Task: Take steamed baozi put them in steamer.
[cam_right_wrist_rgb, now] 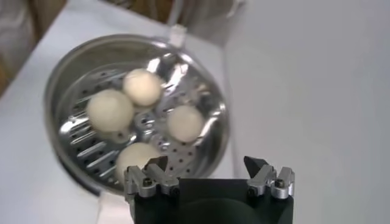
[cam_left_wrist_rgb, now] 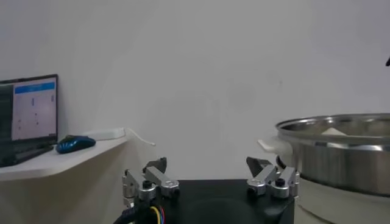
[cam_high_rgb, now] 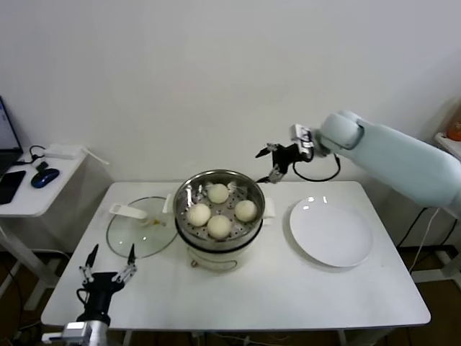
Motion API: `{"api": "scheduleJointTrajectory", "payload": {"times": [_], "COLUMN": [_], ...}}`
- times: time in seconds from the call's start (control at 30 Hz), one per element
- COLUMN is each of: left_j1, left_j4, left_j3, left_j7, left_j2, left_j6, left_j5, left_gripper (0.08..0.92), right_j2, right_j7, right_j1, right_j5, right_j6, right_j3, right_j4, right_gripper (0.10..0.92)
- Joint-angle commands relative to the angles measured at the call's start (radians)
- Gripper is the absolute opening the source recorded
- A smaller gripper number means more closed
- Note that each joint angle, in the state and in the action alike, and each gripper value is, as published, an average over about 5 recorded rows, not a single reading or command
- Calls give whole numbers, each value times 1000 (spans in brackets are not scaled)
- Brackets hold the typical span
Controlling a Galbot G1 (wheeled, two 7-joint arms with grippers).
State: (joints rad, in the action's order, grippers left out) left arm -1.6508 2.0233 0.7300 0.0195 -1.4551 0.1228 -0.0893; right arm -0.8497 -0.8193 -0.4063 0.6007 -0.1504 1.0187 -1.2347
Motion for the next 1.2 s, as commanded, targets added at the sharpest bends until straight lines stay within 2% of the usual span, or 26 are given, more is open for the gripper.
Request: {"api": "scheduleJointTrajectory", "payload": {"times": [0.03,0.23,0.4,0.57,1.2], "left_j1": [-6,-2,1,-2,21], "left_j4": [6,4,7,8,15], "left_j3": [-3,-11,-10,4,30], "left_j7": [2,4,2,2,13], "left_j2": [-5,-23,-38,-45,-56], "left_j6": [19,18,15,13,-23], "left_j5": [11,31,38,36,22], "left_gripper": [823,823,823,823,823], "right_j2": [309,277,135,-32,-382], "right_j7": [391,534,621,636,636], "right_j1": [645,963,1204,1410,1723], "right_j5": [-85,-111,-157,-208,-278], "right_j6": [54,129,156,208,328], "right_j3": [-692,-979,-1223,-1392,-1549], "right_j4": [-300,-376,-432,-473,-578], "right_gripper": [823,823,823,823,823]}}
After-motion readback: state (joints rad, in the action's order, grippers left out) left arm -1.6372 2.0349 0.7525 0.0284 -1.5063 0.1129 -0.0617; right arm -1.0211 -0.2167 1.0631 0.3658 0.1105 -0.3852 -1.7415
